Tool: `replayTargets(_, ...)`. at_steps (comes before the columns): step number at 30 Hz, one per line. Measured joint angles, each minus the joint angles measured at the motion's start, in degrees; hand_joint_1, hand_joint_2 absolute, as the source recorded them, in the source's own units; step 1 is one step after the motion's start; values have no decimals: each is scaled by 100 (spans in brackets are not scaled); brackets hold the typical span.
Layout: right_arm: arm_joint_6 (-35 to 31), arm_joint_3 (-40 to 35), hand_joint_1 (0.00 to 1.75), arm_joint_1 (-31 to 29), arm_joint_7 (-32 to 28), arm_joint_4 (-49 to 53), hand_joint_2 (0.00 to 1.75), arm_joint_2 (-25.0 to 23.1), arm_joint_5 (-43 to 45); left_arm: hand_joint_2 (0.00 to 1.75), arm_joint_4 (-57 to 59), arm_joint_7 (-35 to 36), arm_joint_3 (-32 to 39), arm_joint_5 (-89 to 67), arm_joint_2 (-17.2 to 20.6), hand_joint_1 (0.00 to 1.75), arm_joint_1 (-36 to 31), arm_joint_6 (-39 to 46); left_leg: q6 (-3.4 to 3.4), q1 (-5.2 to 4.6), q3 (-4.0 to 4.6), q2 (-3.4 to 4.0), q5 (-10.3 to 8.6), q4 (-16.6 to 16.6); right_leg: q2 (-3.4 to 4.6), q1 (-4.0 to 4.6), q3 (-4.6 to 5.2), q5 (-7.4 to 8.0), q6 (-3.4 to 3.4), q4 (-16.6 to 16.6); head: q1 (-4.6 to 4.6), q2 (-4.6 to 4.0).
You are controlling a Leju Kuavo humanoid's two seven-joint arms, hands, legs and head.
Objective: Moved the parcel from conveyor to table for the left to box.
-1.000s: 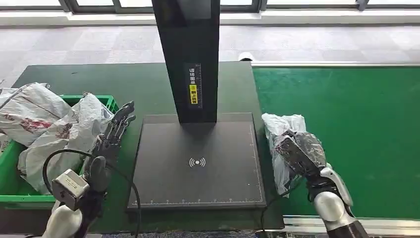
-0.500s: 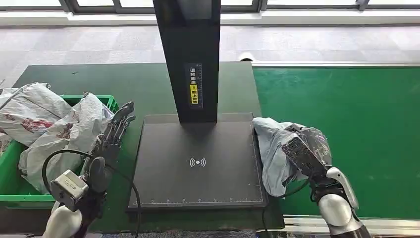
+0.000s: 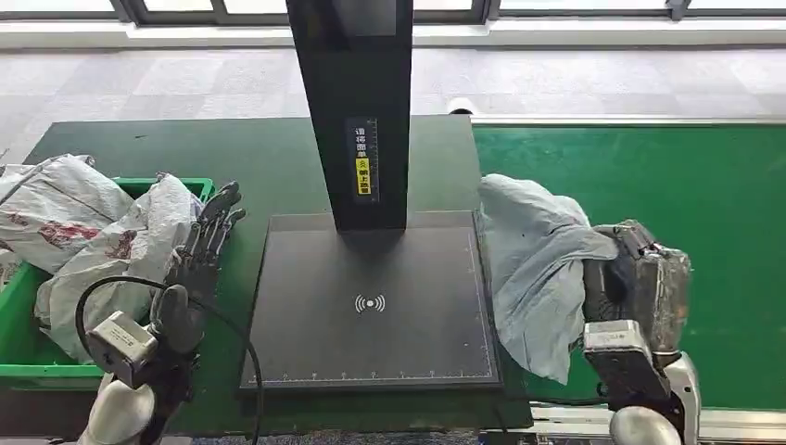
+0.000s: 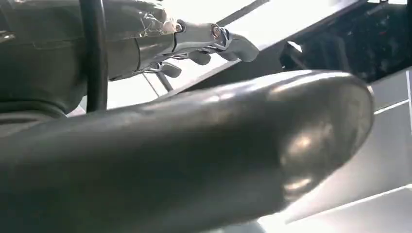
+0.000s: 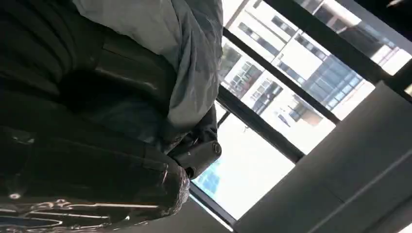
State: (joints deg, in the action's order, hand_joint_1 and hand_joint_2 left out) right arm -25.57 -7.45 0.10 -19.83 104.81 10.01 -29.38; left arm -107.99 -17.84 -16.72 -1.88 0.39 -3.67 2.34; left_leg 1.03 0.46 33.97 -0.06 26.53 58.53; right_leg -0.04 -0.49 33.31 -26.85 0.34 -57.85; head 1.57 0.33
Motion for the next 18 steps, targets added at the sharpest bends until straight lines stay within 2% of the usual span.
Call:
replayTargets(4, 156, -147, 175, -279, -30, -49, 175, -63, -24, 0, 199, -92, -142, 159, 4, 0, -172, 68, -1, 0, -4, 6, -6, 0, 1, 0, -4, 5, 1, 0, 0, 0)
replayTargets(7, 310, -408, 175, -707, -15, -413, 175, -131, -48, 0, 349, -131, -275, 251, 26, 0, -296, 122, -2, 0, -4, 11, -19, 1, 8, 0, -1, 19, -1, 0, 0, 2)
replayTargets(13, 868, -816, 175, -1475, 512, -984, 175, -190, 31, 0, 470, -148, -413, 380, 26, 0, -515, 144, -4, 1, 1, 4, -34, 1, -1, 2, -2, 27, -1, 0, 0, 0)
replayTargets(18, 933, -1034, 175, -1811, 527, -1509, 175, -247, 114, 0, 540, -140, -463, 400, 24, 0, -588, 144, -5, 1, 4, -2, -35, 1, -4, 1, -1, 30, 2, 0, 0, 2)
